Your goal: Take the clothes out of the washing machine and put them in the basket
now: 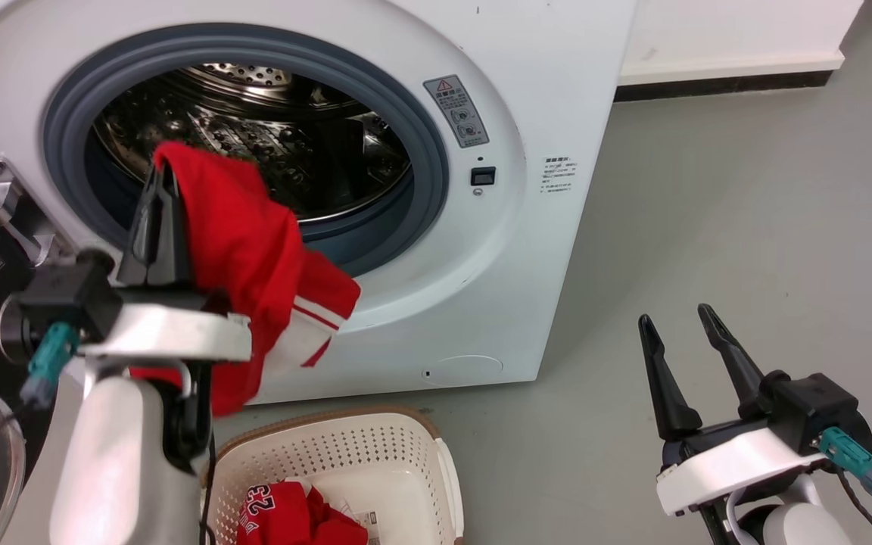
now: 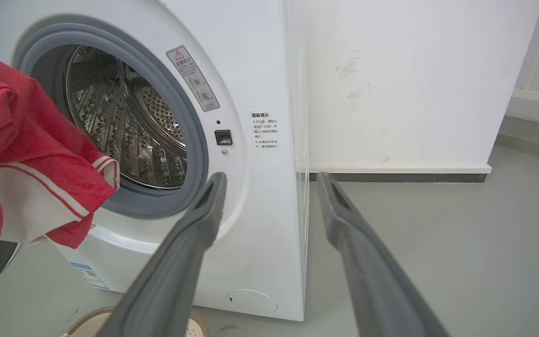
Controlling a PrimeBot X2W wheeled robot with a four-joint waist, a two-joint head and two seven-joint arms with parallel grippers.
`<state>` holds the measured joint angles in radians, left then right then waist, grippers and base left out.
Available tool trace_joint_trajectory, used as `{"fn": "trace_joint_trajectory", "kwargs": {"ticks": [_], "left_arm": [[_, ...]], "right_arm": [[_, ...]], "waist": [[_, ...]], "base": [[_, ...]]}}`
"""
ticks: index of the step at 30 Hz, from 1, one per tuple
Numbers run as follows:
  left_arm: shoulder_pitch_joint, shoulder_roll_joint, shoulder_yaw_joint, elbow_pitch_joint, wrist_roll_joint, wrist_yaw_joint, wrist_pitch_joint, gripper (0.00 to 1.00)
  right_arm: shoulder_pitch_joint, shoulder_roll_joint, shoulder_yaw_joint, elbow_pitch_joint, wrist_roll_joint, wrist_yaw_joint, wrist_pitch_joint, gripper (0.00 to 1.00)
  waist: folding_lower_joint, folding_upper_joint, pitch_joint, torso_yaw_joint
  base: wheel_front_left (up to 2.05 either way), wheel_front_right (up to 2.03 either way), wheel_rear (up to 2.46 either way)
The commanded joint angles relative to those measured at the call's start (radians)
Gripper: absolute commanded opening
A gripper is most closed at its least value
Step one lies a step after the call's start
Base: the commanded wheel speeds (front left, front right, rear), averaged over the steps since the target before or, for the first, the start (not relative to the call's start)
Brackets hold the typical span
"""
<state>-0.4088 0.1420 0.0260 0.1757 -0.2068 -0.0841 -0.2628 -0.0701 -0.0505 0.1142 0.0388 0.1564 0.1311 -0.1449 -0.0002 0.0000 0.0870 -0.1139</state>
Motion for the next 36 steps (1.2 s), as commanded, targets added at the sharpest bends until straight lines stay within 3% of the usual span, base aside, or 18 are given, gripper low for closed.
{"fn": "trace_joint_trajectory", "kwargs": {"ticks": [1, 7, 14, 19, 26, 36], "left_arm": [[0.036, -0.007, -0.004, -0.028, 0.004, 0.007, -0.003, 0.0], [0.195, -0.039, -0.035, -0.143, -0.012, 0.02, 0.021, 0.0], [0.348, -0.075, -0.084, -0.093, -0.072, 0.036, 0.048, 0.0], [0.36, -0.086, -0.144, 0.049, -0.109, 0.038, 0.026, 0.0], [0.233, -0.091, -0.207, 0.323, -0.128, 0.026, 0.002, 0.0], [-0.023, -0.091, -0.167, 0.653, -0.164, 0.026, -0.003, 0.0]], "right_arm": [[0.018, 0.001, -0.002, -0.006, -0.005, -0.001, 0.002, 1.0], [0.026, 0.001, -0.005, -0.022, -0.011, -0.001, 0.013, 1.0], [0.021, 0.001, -0.003, -0.035, -0.014, -0.001, 0.016, 1.0], [-0.006, 0.001, -0.002, -0.045, -0.016, -0.001, 0.018, 1.0], [-0.064, 0.001, 0.012, -0.056, -0.025, -0.001, 0.012, 1.0], [-0.162, 0.001, 0.043, -0.065, -0.026, -0.001, -0.011, 1.0]], "waist": [[0.0002, 0.0, -0.004, 0.005], [0.0002, 0.0, 0.0, 0.011], [0.0002, 0.0, 0.03, 0.019], [0.0002, 0.0, 0.092, 0.035], [0.0002, 0.0, 0.23, 0.036], [0.0002, 0.0, 0.451, -0.013]], "base": [[0.0, 0.0, 0.0], [0.0, 0.0, 0.0], [0.0, 0.0, 0.0], [0.0, 0.0, 0.0], [0.0, 0.0, 0.0], [0.0, 0.0, 0.0]]}}
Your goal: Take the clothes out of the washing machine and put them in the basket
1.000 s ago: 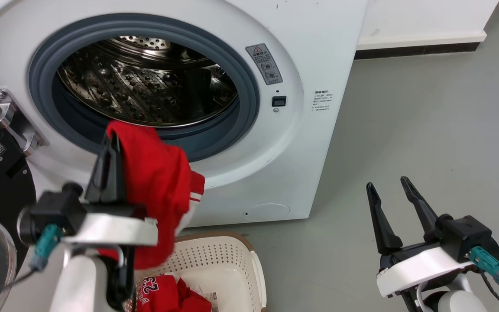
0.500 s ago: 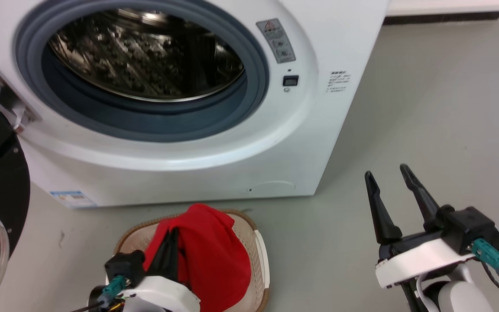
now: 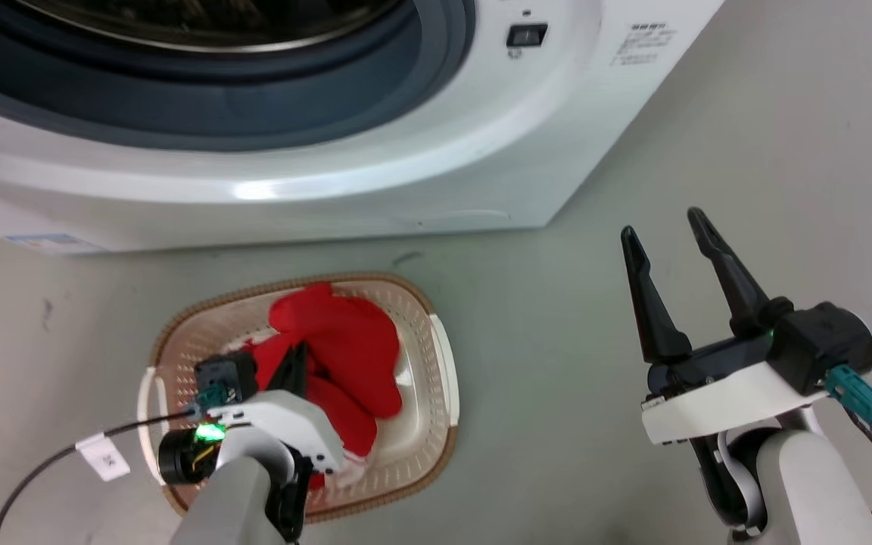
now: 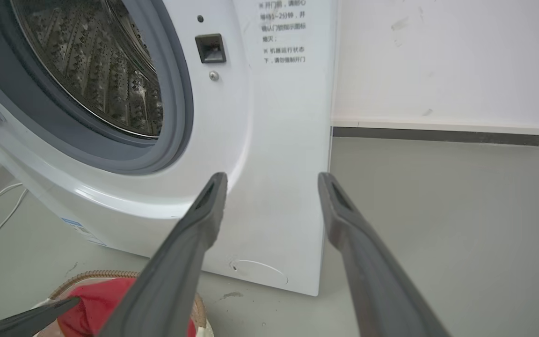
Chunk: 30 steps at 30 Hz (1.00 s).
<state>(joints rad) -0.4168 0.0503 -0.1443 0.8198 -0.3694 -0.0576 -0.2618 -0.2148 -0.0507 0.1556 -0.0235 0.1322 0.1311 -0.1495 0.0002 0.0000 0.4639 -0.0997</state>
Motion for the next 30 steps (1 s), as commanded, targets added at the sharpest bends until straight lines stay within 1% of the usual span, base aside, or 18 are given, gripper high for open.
{"fn": "trace_joint_trajectory", "kwargs": {"ticks": [1, 5, 11, 15, 20, 22, 23, 24, 25, 30], "left_arm": [[-0.036, 0.001, 0.008, 0.03, -0.001, -0.001, -0.003, 0.0], [-0.109, 0.001, 0.005, 0.113, 0.006, -0.008, -0.003, 0.0], [-0.178, 0.001, -0.007, 0.249, 0.017, -0.018, -0.003, 0.0], [-0.207, 0.004, 0.007, 0.326, 0.009, -0.01, -0.004, 0.0], [-0.23, 0.01, 0.024, 0.377, -0.003, -0.009, -0.004, 0.0], [-0.231, 0.014, 0.024, 0.378, 0.002, -0.012, -0.004, 0.47], [-0.231, 0.014, 0.024, 0.378, 0.002, -0.012, -0.004, 0.47], [-0.227, 0.015, 0.025, 0.371, 0.005, -0.012, -0.004, 0.92], [-0.22, 0.016, 0.025, 0.367, 0.008, -0.013, -0.004, 1.0], [-0.176, 0.012, 0.031, 0.331, 0.02, -0.012, -0.004, 1.0]], "right_arm": [[-0.025, 0.001, 0.005, -0.003, -0.001, -0.001, -0.008, 1.0], [-0.053, 0.001, 0.014, -0.001, -0.003, -0.001, -0.018, 1.0], [-0.084, 0.001, 0.035, 0.004, 0.002, -0.001, -0.035, 1.0], [-0.098, 0.001, 0.045, 0.01, 0.008, -0.001, -0.045, 1.0], [-0.111, 0.001, 0.045, 0.027, 0.011, -0.001, -0.055, 1.0], [-0.11, 0.001, 0.045, 0.04, 0.011, -0.001, -0.056, 1.0], [-0.11, 0.001, 0.045, 0.04, 0.011, -0.001, -0.056, 1.0], [-0.11, 0.001, 0.045, 0.046, 0.01, -0.001, -0.058, 1.0], [-0.111, 0.001, 0.044, 0.05, 0.009, -0.001, -0.06, 1.0], [-0.095, 0.001, 0.04, 0.084, 0.004, -0.001, -0.064, 1.0]], "waist": [[-0.0002, 0.0, 0.095, -0.034], [-0.0002, 0.0, 0.164, -0.054], [-0.0002, 0.0, 0.235, -0.079], [-0.0002, 0.0, 0.264, -0.092], [-0.0002, 0.0, 0.269, -0.093], [-0.0002, 0.0, 0.255, -0.088], [-0.0002, 0.0, 0.255, -0.088], [-0.0002, 0.0, 0.244, -0.084], [-0.0002, 0.0, 0.231, -0.08], [-0.0002, 0.0, 0.128, -0.056]], "base": [[0.0, 0.0, 0.0], [0.0, 0.0, 0.0], [0.0, 0.0, 0.0], [0.0, 0.0, 0.0], [0.0, 0.0, 0.0], [0.0, 0.0, 0.0], [0.0, 0.0, 0.0], [0.0, 0.0, 0.0], [0.0, 0.0, 0.0], [0.0, 0.0, 0.0]]}}
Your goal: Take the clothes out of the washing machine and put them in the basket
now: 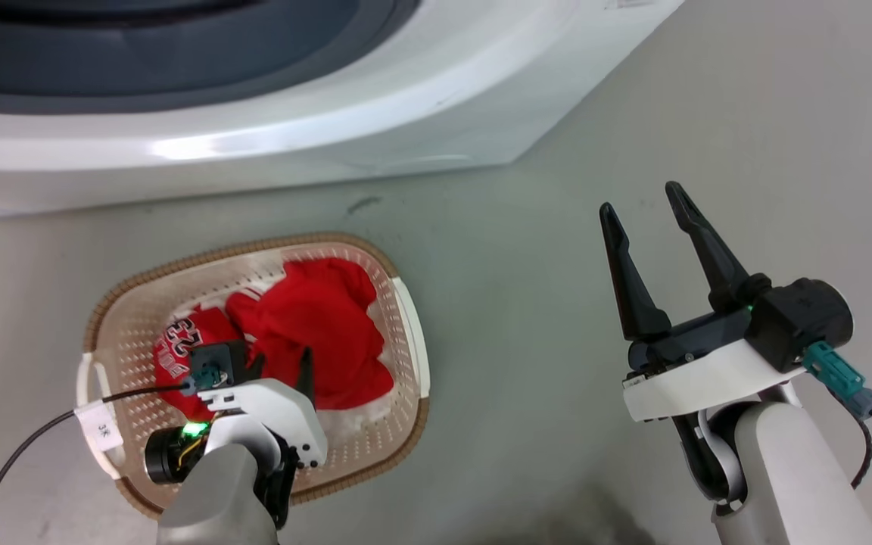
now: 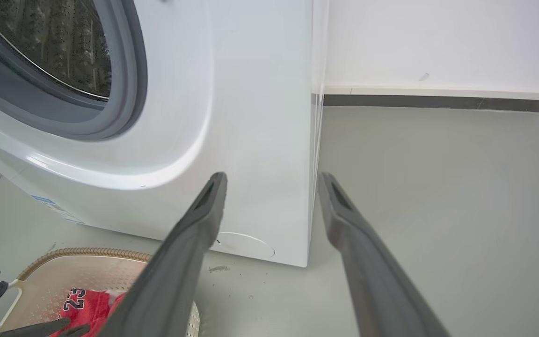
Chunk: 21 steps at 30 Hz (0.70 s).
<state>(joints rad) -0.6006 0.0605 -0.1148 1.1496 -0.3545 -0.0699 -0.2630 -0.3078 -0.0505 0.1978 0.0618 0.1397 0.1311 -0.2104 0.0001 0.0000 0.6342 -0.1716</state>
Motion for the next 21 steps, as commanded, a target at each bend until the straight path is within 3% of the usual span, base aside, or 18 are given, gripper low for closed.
{"fn": "trace_joint_trajectory", "kwargs": {"ticks": [1, 10, 21], "left_arm": [[0.017, 0.0, 0.003, -0.009, 0.009, 0.001, -0.002, 1.0], [0.129, -0.006, 0.03, -0.158, 0.046, 0.028, -0.002, 1.0], [0.255, -0.01, 0.087, -0.478, 0.116, 0.05, -0.003, 1.0]], "right_arm": [[0.003, 0.001, -0.004, 0.005, -0.006, -0.001, -0.003, 1.0], [0.07, 0.001, -0.029, 0.04, -0.02, -0.001, 0.009, 1.0], [0.15, 0.001, -0.089, 0.017, -0.049, -0.001, 0.04, 1.0]], "waist": [[-0.0001, 0.0, -0.066, 0.021], [-0.0001, 0.0, -0.266, 0.058], [-0.0001, 0.0, -0.424, 0.115]], "base": [[0.0, 0.0, 0.0], [0.0, 0.0, 0.0], [0.0, 0.0, 0.0]]}}
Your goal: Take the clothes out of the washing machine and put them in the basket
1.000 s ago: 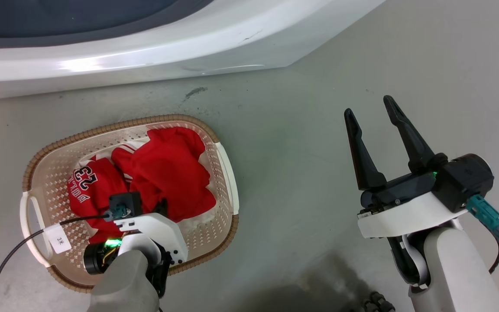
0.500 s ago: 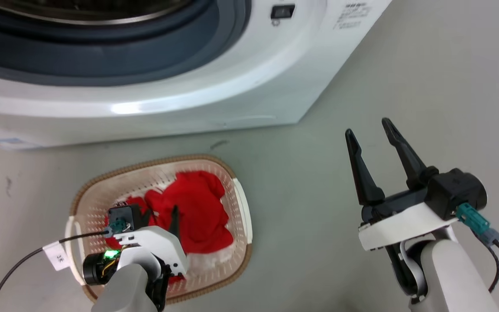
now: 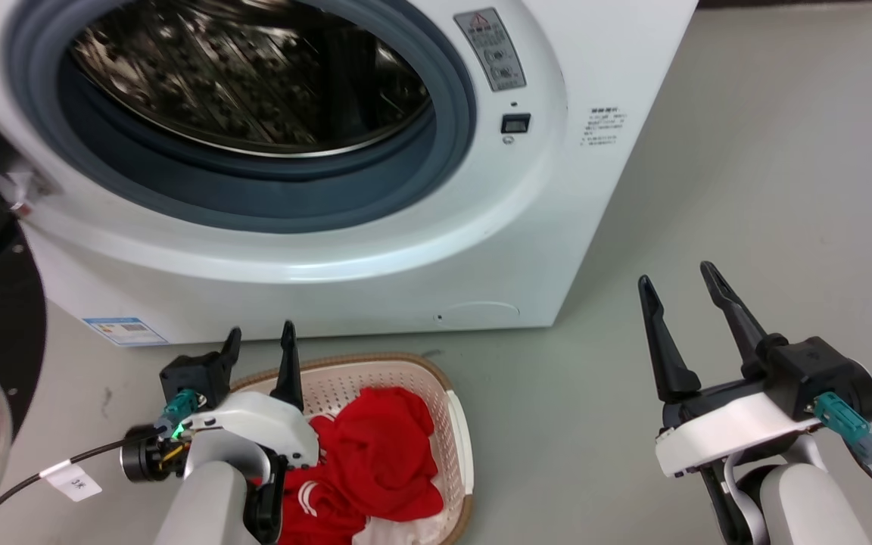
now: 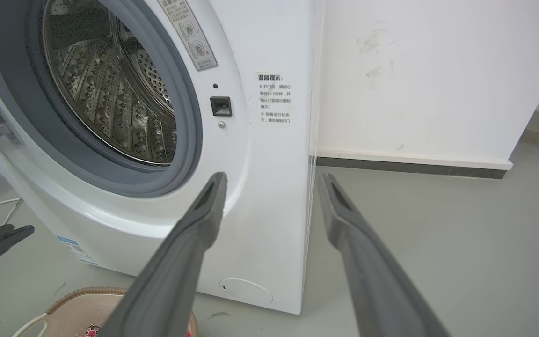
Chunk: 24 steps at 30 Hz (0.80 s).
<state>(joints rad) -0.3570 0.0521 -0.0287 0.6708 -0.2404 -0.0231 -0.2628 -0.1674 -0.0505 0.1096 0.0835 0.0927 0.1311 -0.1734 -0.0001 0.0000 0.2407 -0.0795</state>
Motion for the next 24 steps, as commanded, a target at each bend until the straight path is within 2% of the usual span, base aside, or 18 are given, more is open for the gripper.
{"fn": "trace_joint_trajectory", "kwargs": {"ticks": [1, 8, 12, 18, 24], "left_arm": [[0.018, -0.002, 0.003, -0.037, 0.011, 0.005, -0.003, 1.0], [0.088, -0.002, -0.001, -0.291, 0.056, 0.024, -0.003, 1.0], [0.129, -0.002, -0.008, -0.391, 0.08, 0.028, -0.003, 1.0], [0.194, -0.001, -0.013, -0.473, 0.122, 0.031, -0.003, 1.0], [0.255, 0.01, -0.016, -0.478, 0.141, 0.035, -0.003, 1.0]], "right_arm": [[0.015, 0.001, -0.006, -0.007, -0.004, -0.001, 0.006, 1.0], [0.059, 0.001, -0.04, -0.024, -0.024, -0.001, 0.022, 1.0], [0.086, 0.001, -0.051, -0.032, -0.027, -0.001, 0.032, 1.0], [0.127, 0.001, -0.048, -0.037, -0.034, -0.001, 0.044, 1.0], [0.162, 0.001, -0.041, -0.049, -0.03, -0.001, 0.056, 1.0]], "waist": [[0.0001, 0.0, -0.041, 0.028], [0.0001, 0.0, -0.117, 0.049], [0.0001, 0.0, -0.161, 0.055], [0.0001, 0.0, -0.218, 0.058], [0.0001, 0.0, -0.248, 0.059]], "base": [[0.0, 0.0, 0.0], [0.0, 0.0, 0.0], [0.0, 0.0, 0.0], [0.0, 0.0, 0.0], [0.0, 0.0, 0.0]]}}
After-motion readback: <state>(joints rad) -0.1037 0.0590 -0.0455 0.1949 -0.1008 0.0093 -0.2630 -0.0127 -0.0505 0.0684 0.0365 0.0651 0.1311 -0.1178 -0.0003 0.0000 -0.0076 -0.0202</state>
